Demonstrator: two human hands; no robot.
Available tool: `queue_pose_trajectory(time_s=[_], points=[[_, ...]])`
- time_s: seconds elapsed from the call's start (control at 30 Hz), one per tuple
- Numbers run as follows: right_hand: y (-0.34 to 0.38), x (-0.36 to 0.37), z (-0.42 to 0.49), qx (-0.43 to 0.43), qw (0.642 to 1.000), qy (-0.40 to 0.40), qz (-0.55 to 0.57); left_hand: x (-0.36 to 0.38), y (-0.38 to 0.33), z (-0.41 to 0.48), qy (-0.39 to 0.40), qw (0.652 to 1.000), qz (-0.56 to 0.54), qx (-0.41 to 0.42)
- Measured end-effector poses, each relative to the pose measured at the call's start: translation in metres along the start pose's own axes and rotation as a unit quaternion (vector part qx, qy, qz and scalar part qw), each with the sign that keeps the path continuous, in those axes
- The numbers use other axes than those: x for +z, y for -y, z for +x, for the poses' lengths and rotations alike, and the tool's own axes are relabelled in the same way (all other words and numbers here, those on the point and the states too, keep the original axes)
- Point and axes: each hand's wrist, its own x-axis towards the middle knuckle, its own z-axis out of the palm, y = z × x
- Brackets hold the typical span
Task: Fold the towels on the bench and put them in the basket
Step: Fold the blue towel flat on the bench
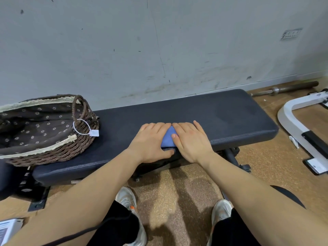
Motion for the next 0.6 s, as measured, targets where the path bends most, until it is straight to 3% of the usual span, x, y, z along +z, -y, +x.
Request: queue_pose_trajectory(time_s=[0.2,0.33,0.47,0.6], points=[[-0.001,-0.013,-0.014,-0.045,0.991,0.075,0.097,-0.008,0.0,-0.012,0.04,0.999,0.033,0.004],[0.0,-0.009,-0.027,-0.118,0.992,0.03,0.022,-0.007,-0.005,-0.023,0.042,0.998,0.04,-0.005],[0.011,-0.013,-0.028,-0.125,0.99,-0.012,0.063,-0.015,-0.006,-0.037,0.043,0.999,-0.005,-0.023],[0.029,-0.028,-0.027,-0.133,0.978,0.009,0.159,-0.039,0.001,-0.069,0.042,0.986,-0.108,-0.117]])
